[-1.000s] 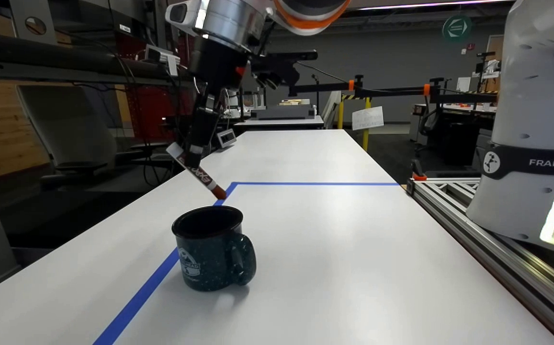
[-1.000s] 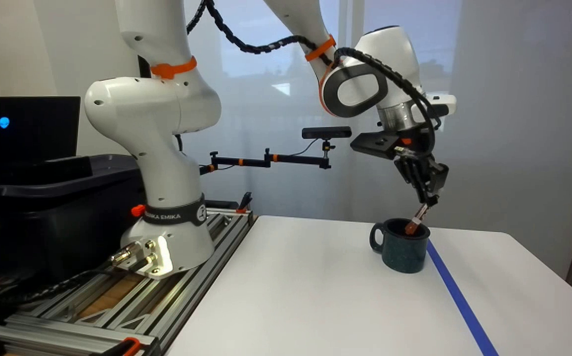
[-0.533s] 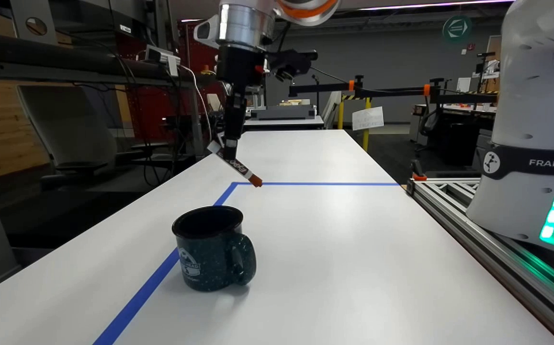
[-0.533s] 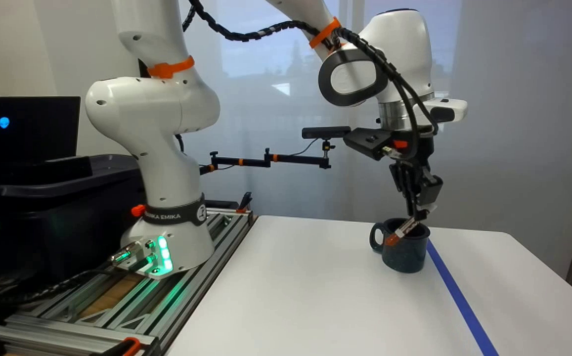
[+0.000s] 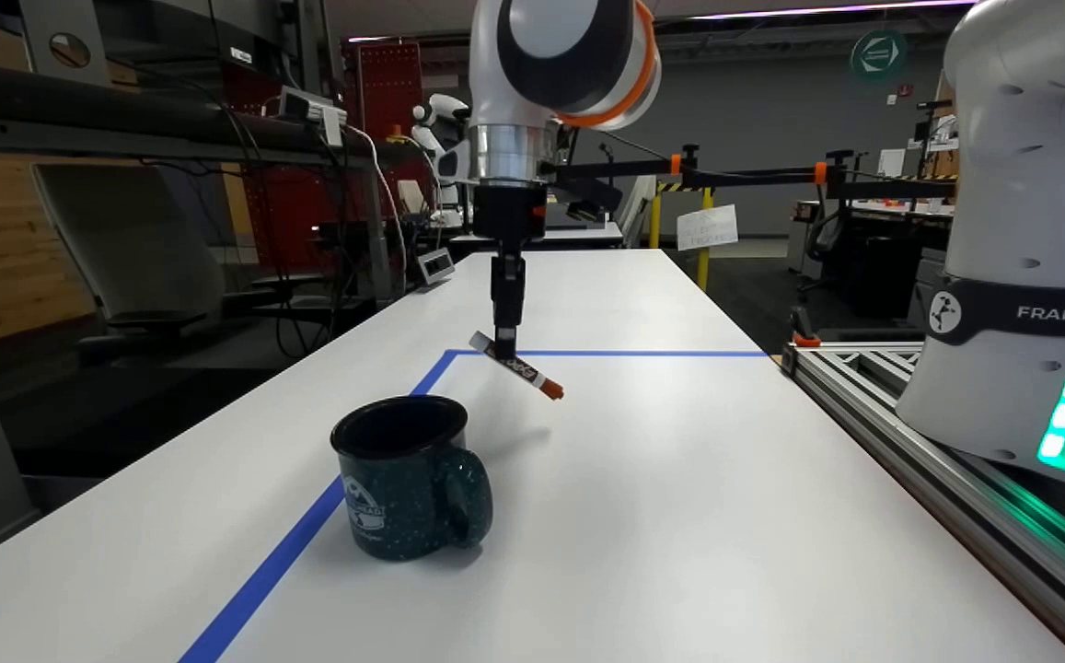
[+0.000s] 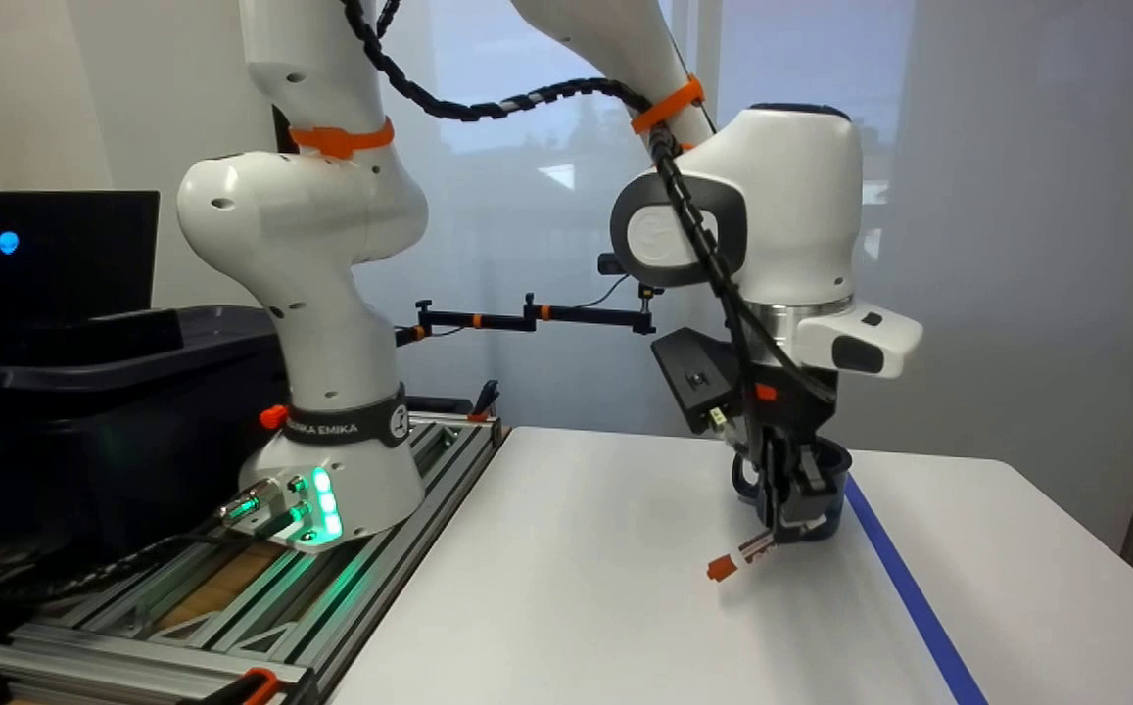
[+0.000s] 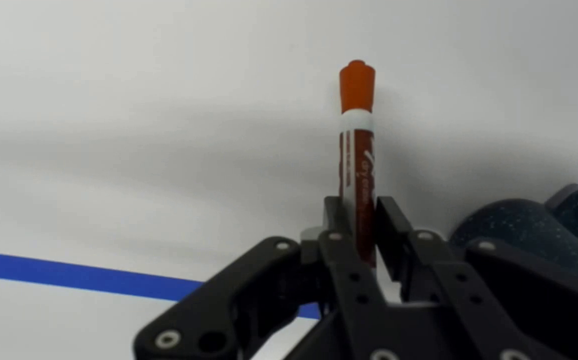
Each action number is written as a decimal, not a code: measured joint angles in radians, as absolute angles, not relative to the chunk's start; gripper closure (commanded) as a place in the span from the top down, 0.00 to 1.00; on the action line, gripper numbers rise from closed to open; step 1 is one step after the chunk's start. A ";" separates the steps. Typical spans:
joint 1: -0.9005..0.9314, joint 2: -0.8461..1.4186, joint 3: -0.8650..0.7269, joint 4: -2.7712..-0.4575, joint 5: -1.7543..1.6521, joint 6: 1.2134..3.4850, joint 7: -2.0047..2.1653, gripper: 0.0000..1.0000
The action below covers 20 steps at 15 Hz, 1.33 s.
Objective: Take the marker out of the mug.
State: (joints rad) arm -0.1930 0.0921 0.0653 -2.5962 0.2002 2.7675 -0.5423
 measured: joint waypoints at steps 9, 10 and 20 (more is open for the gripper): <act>-0.207 0.257 0.100 -2.587 0.306 2.941 -0.716 0.45; -0.207 0.272 0.102 -2.587 0.303 2.979 -0.729 0.46; -0.187 0.287 0.148 -2.585 0.328 3.253 -0.703 1.00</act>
State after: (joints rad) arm -0.1873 0.2874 0.1484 -2.5848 0.3276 3.2526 -0.7033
